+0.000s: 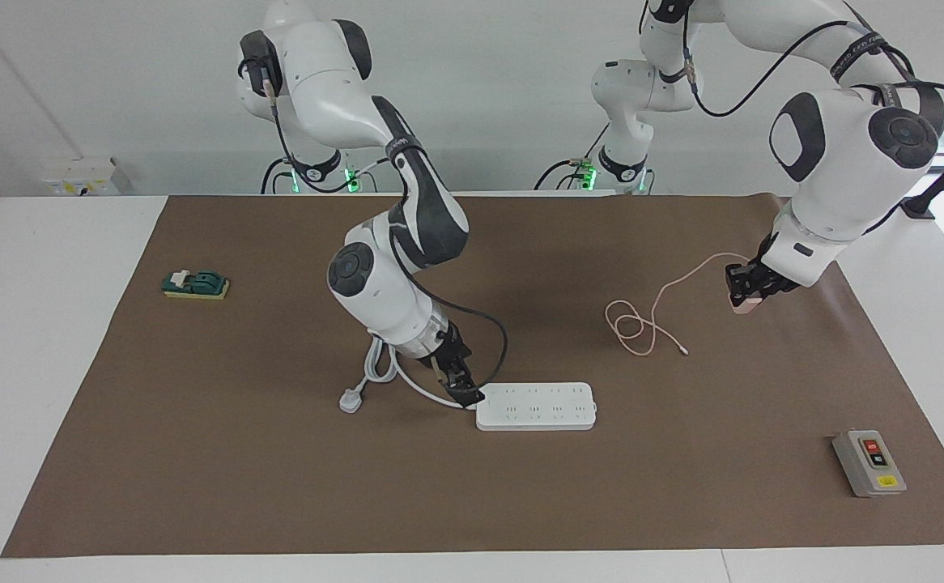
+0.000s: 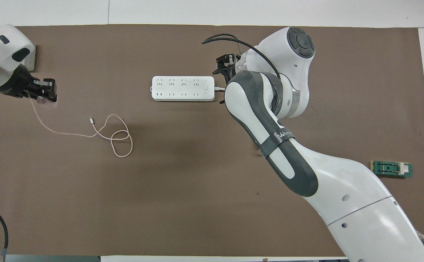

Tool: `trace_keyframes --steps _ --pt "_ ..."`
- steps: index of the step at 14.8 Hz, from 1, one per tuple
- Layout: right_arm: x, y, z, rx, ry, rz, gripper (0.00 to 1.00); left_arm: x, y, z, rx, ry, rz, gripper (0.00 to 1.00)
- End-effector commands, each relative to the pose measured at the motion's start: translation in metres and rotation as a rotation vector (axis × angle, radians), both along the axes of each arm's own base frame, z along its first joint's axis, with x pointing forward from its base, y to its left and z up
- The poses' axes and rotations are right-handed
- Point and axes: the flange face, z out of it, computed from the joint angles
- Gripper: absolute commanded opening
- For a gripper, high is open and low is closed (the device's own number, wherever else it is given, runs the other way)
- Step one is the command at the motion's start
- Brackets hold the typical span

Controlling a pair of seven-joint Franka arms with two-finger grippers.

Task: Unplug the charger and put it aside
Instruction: 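Pull the pink charger away from the strip with the left gripper, then lower the charger onto the mat with the left gripper while the right gripper withdraws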

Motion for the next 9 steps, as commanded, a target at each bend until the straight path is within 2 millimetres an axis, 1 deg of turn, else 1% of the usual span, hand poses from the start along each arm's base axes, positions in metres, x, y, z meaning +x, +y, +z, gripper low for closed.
trace_keyframes --steps 1,3,4,5,6,7,8,9 --pt "-0.016 -0.045 0.034 -0.037 0.020 0.087 1.00 -0.028 0.001 -0.023 -0.038 -0.039 -0.066 0.00" --pt "-0.022 -0.061 0.051 -0.107 -0.038 0.285 1.00 -0.034 -0.001 -0.030 -0.074 -0.038 -0.052 0.00" --pt "-0.025 -0.065 0.058 -0.157 -0.067 0.395 1.00 -0.036 -0.001 -0.032 -0.112 -0.051 -0.028 0.00" --pt "-0.030 -0.067 0.066 -0.199 -0.091 0.499 1.00 -0.039 -0.002 -0.040 -0.155 -0.063 -0.003 0.00" --pt "-0.034 -0.071 0.072 -0.206 -0.099 0.577 1.00 -0.042 0.008 -0.046 -0.175 -0.073 0.031 0.00" --pt "-0.037 -0.081 0.079 -0.194 -0.106 0.656 1.00 -0.049 0.013 -0.060 -0.178 -0.062 0.039 0.00" --pt "-0.036 -0.092 0.079 -0.184 -0.123 0.747 1.00 -0.056 0.017 -0.068 -0.178 -0.061 0.047 0.00" --pt "-0.036 -0.099 0.085 -0.176 -0.158 0.850 1.00 -0.059 0.022 -0.076 -0.179 -0.058 0.061 0.00"
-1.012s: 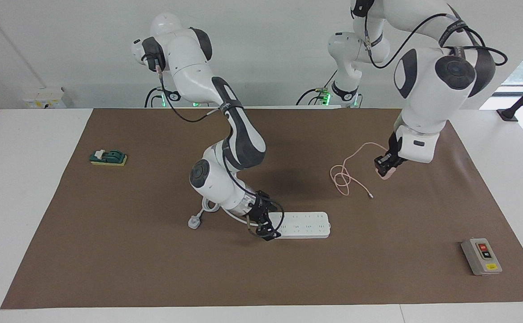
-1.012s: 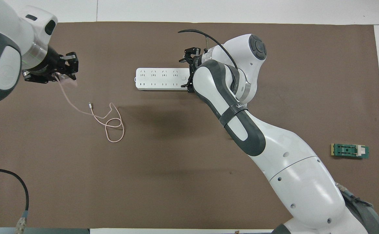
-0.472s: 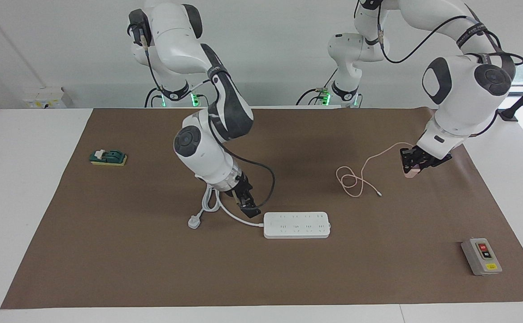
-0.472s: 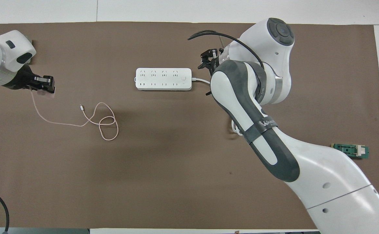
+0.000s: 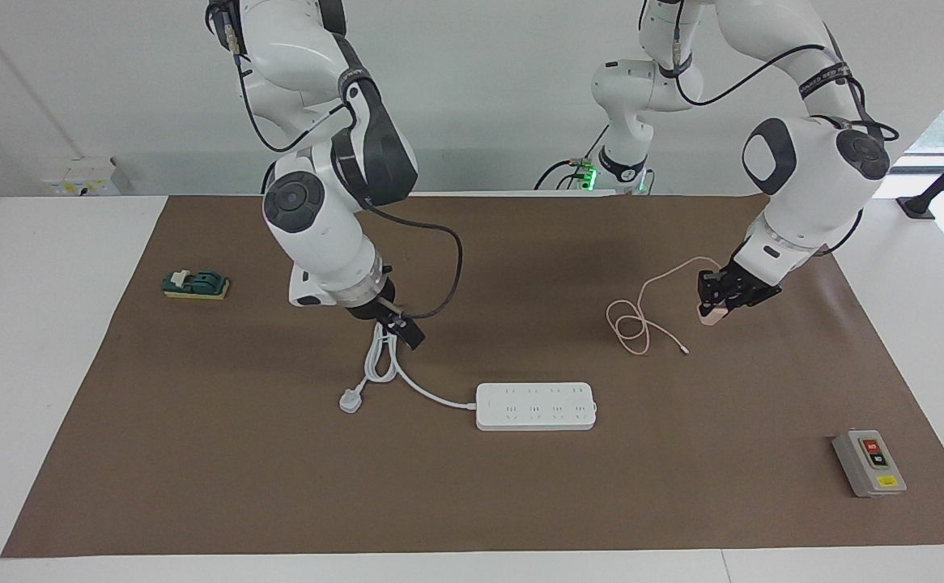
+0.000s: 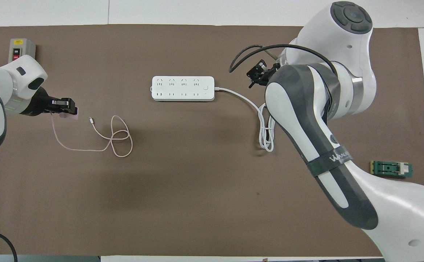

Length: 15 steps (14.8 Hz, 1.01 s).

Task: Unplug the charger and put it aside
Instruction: 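Lower the charger onto the mat with the left gripper while the right gripper withdraws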

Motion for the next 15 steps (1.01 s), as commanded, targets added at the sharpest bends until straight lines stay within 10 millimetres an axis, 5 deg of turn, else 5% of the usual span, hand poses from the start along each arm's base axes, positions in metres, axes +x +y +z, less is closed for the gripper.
trace_keyframes --steps 1,8,14,15 --pt "-0.006 -0.032 0.009 0.014 -0.031 0.248 1.00 -0.024 0.015 -0.018 -0.040 -0.008 0.032 0.00" --pt "-0.020 -0.093 0.059 -0.134 -0.044 0.456 1.00 -0.064 0.013 -0.082 -0.028 -0.005 0.017 0.00" --pt "-0.043 -0.139 0.109 -0.212 -0.049 0.595 1.00 -0.074 0.013 -0.095 -0.023 -0.011 0.021 0.00" --pt "-0.049 -0.142 0.114 -0.206 -0.045 0.608 1.00 -0.075 0.017 -0.096 -0.023 -0.003 0.027 0.36"
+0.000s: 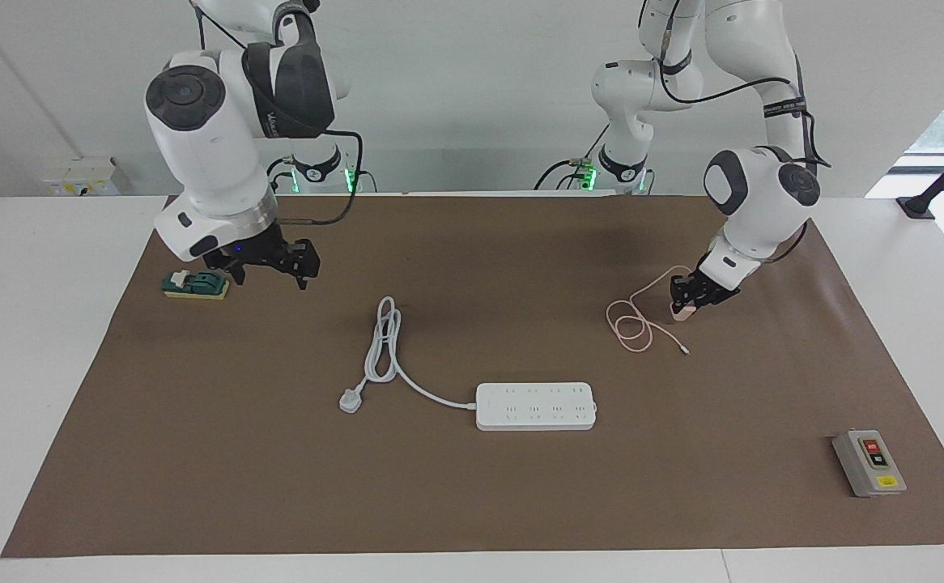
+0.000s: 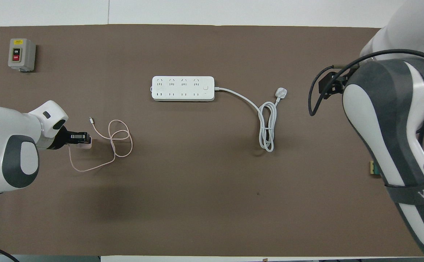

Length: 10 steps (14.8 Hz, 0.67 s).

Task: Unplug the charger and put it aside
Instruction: 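Lower the charger onto the mat with the left gripper while the right gripper withdraws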

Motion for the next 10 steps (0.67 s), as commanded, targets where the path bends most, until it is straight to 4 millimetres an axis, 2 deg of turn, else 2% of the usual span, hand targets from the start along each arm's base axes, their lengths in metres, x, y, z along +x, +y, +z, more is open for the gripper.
trace_keyframes --steps 1,2,7,10 --pt "-0.025 -0.012 0.013 0.002 0.012 0.026 1.00 -0.011 0.009 0.005 -0.017 -0.023 0.012 0.72" --pt "-0.033 -0.019 0.018 0.018 0.009 0.017 1.00 -0.011 0.015 0.004 -0.016 -0.021 0.023 1.00" --pt "-0.033 -0.026 0.042 0.054 -0.043 -0.001 1.00 -0.008 0.048 0.007 -0.009 -0.032 0.063 1.00" --pt "-0.037 -0.046 0.048 0.142 -0.051 -0.043 1.00 0.001 0.065 0.017 0.009 -0.053 0.073 1.00"
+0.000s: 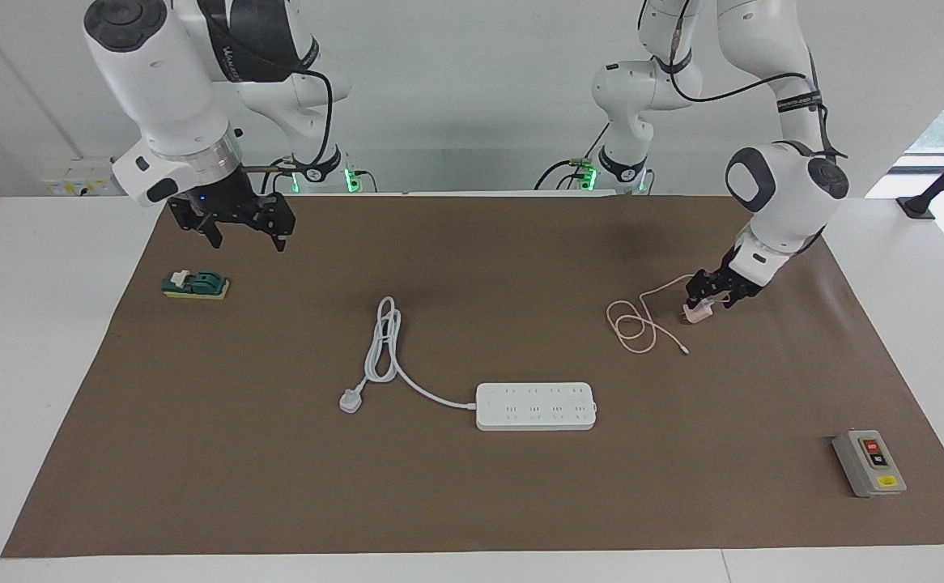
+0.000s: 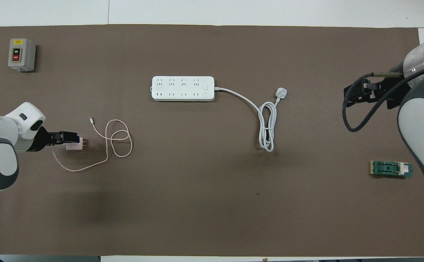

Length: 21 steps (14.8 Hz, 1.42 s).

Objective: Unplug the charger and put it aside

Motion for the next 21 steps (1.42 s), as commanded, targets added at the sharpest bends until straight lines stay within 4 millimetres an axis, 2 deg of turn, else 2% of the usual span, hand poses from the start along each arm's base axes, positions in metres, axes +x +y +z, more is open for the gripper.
trace_keyframes --steps 1,4,6,8,11,14,17,20,21 --pt "-0.006 -0.021 0.003 0.055 -0.012 -0.004 1.00 0.008 0.011 0.018 0.013 -0.043 -0.012 1.00" --pt "-0.014 -0.041 -0.001 0.053 0.021 0.055 1.00 0.023 0.022 0.039 0.008 -0.030 -0.002 1.00" --pt "-0.017 -0.043 -0.007 0.048 0.040 0.050 1.00 0.030 0.022 0.058 0.022 -0.025 -0.020 1.00" --pt "-0.028 -0.053 -0.006 0.032 0.051 0.045 1.00 0.035 0.023 0.084 0.043 -0.029 -0.038 1.00" --pt "-0.035 -0.057 -0.005 0.026 0.071 0.042 1.00 0.041 0.022 0.123 0.066 -0.010 -0.068 1.00" --pt "-0.037 -0.057 -0.005 0.023 0.074 0.038 1.00 0.033 0.011 0.171 0.076 0.016 -0.049 1.00" --pt "-0.044 -0.059 -0.008 0.024 0.082 0.033 1.00 0.013 -0.004 0.209 0.093 0.000 -0.056 1.00" --pt "-0.042 -0.059 -0.007 0.005 0.075 0.037 1.00 -0.005 -0.017 0.233 0.100 0.019 -0.052 1.00" --pt "-0.039 -0.060 -0.007 0.001 0.054 0.035 1.00 -0.006 -0.020 0.251 0.116 0.017 -0.033 1.00"
